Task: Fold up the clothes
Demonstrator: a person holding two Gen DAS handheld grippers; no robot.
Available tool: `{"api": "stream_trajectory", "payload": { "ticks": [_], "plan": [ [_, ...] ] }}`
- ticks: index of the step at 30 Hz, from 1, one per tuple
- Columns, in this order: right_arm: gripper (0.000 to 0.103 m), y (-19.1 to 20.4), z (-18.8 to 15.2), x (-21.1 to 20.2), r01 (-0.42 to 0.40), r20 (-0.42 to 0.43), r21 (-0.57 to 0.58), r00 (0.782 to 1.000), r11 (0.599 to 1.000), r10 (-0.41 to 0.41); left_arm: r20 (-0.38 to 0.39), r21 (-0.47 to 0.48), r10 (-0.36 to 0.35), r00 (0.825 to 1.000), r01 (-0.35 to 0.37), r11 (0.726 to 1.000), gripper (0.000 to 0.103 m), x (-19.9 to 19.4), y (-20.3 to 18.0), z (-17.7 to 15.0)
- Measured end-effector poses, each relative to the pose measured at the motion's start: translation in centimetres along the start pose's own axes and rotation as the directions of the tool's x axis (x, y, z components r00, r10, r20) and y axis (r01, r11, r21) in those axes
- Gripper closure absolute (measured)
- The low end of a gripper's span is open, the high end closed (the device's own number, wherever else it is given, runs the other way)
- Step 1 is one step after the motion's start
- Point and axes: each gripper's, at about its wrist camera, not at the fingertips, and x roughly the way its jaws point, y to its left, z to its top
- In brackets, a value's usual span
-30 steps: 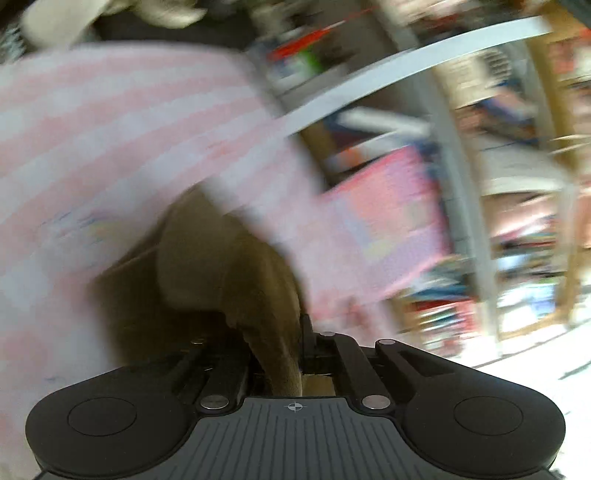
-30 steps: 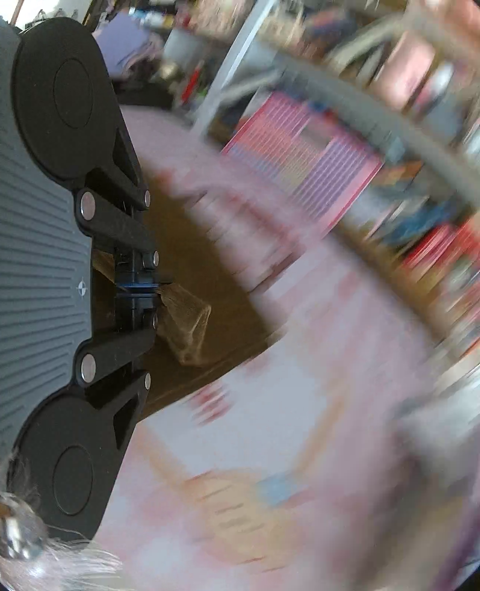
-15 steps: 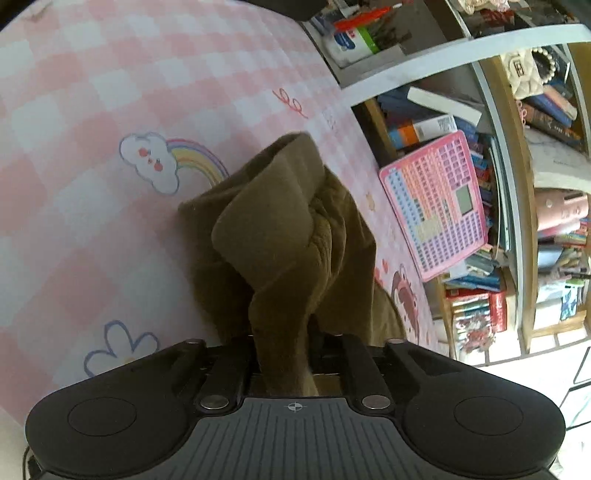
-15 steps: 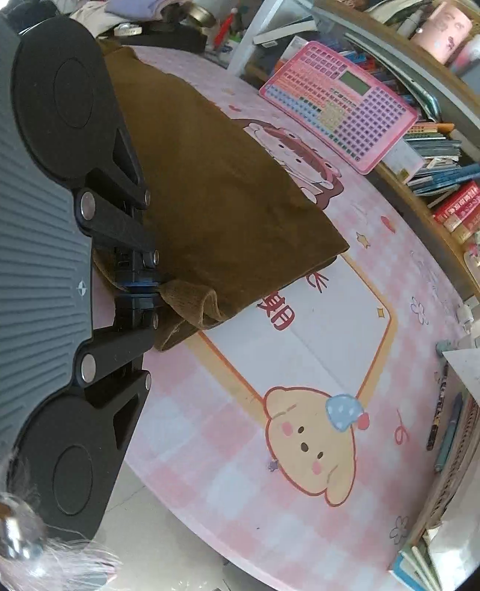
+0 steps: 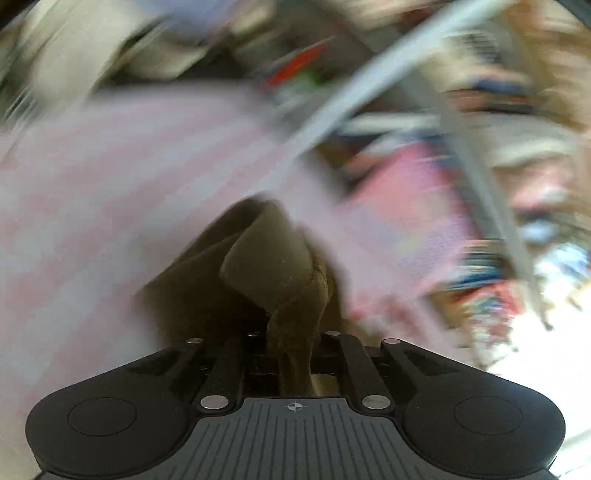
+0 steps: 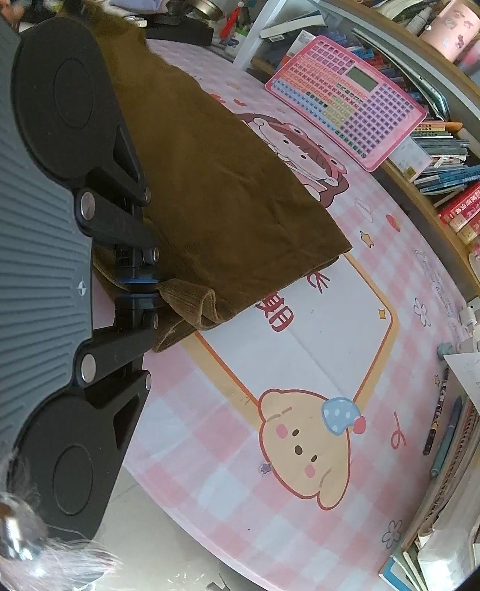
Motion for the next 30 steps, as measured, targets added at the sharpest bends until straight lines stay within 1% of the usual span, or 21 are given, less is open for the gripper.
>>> {"api": "stream_trajectory", "payload": {
  "ticks": [1,3,4,5,7,9,11,12,13,14,16,18,20,21,22,23,24,25,26,28,30],
  "plan": [
    [0.1,0.0,0.0,0.0,0.002,-0.001,0.0,1.0,1.0,-0.002,-0.008,-0.027,-0.003,1.0,0.003,1.0,0.095,0.0,0.6,-0.1],
    [0.1,0.1,0.0,0.0,0.005,-0.002,0.0,1.0,1.0,-0.005,-0.025,-0.081,-0.009,1.0,0.007,0.997,0.089,0.1,1.8,-0.2],
    [0.1,0.2,0.1,0.0,0.006,-0.003,0.0,1.0,1.0,-0.006,-0.031,-0.104,-0.013,0.999,0.009,0.995,0.08,0.1,2.3,-0.2],
    [0.1,0.3,0.1,0.0,0.008,-0.004,-0.004,1.0,1.0,-0.008,-0.023,-0.097,-0.015,1.0,0.012,0.995,0.072,-0.1,2.3,-0.2],
    [0.099,0.5,0.1,0.0,0.016,-0.005,-0.017,1.0,1.0,-0.016,-0.009,-0.09,-0.016,1.0,0.015,0.996,0.066,-0.9,2.7,-0.2],
    [0.097,0.8,0.2,-0.1,0.027,-0.005,-0.033,1.0,0.999,-0.027,0.005,-0.11,-0.015,1.0,0.015,0.994,0.057,-1.7,3.1,-0.4],
    [0.094,1.5,0.1,-0.3,0.055,0.015,-0.069,0.998,0.996,-0.054,0.017,-0.145,-0.012,1.0,0.014,0.989,0.049,-2.2,3.8,-0.7],
    [0.089,1.9,0.1,-0.4,0.072,0.033,-0.094,0.997,0.993,-0.07,0.02,-0.167,-0.009,1.0,0.012,0.986,0.048,-2.3,4.4,-0.8],
    [0.082,2.4,-0.1,-0.6,0.099,0.058,-0.131,0.994,0.986,-0.092,0.012,-0.188,-0.004,1.0,0.006,0.982,0.048,-2.2,4.8,-0.9],
    [0.08,3.0,-0.2,-0.7,0.131,0.088,-0.174,0.989,0.976,-0.118,0.005,-0.208,0.0,1.0,0.001,0.978,0.048,-2.1,5.2,-1.0],
    [0.066,3.9,-0.7,-0.8,0.216,0.145,-0.252,0.972,0.943,-0.184,-0.008,-0.246,0.009,1.0,-0.011,0.969,0.046,-1.9,6.0,-1.2],
    [0.066,4.2,-0.9,-0.5,0.265,0.167,-0.302,0.96,0.916,-0.223,0.001,-0.256,0.007,1.0,-0.006,0.967,0.042,-1.6,5.9,-1.1],
    [0.066,4.0,-1.1,-0.2,0.268,0.151,-0.309,0.961,0.913,-0.231,0.01,-0.262,0.008,1.0,-0.005,0.965,0.042,-1.4,6.0,-1.1],
    [0.07,3.8,-1.0,0.1,0.263,0.137,-0.305,0.963,0.915,-0.231,0.013,-0.264,0.003,1.0,0.001,0.965,0.043,-1.2,6.0,-1.1],
    [0.075,3.5,-1.0,0.3,0.258,0.123,-0.301,0.965,0.918,-0.231,0.016,-0.265,-0.002,1.0,0.006,0.964,0.046,-0.9,6.0,-1.0],
    [0.075,3.5,-1.0,0.4,0.256,0.12,-0.301,0.966,0.919,-0.23,0.012,-0.265,-0.004,1.0,0.007,0.964,0.046,-0.6,6.0,-0.9],
    [0.08,3.5,-1.0,0.6,0.253,0.121,-0.311,0.967,0.916,-0.226,0.008,-0.265,-0.005,1.0,0.007,0.964,0.049,-0.2,6.0,-0.9],
    [0.082,3.7,-1.0,0.8,0.247,0.12,-0.328,0.968,0.912,-0.22,0.004,-0.265,-0.007,1.0,0.008,0.964,0.063,0.2,6.0,-0.8],
    [0.085,3.9,-0.8,1.1,0.241,0.119,-0.344,0.97,0.907,-0.212,0.0,-0.266,-0.009,1.0,0.009,0.964,0.074,0.6,6.0,-0.7],
    [0.086,4.3,0.1,1.8,0.228,0.12,-0.363,0.973,0.904,-0.197,-0.007,-0.266,-0.013,1.0,0.01,0.964,0.08,1.3,6.0,-0.5],
    [0.087,4.9,0.9,2.6,0.222,0.121,-0.36,0.974,0.906,-0.191,-0.002,-0.266,-0.013,1.0,0.012,0.964,0.082,1.7,5.8,0.0]
  ]
}}
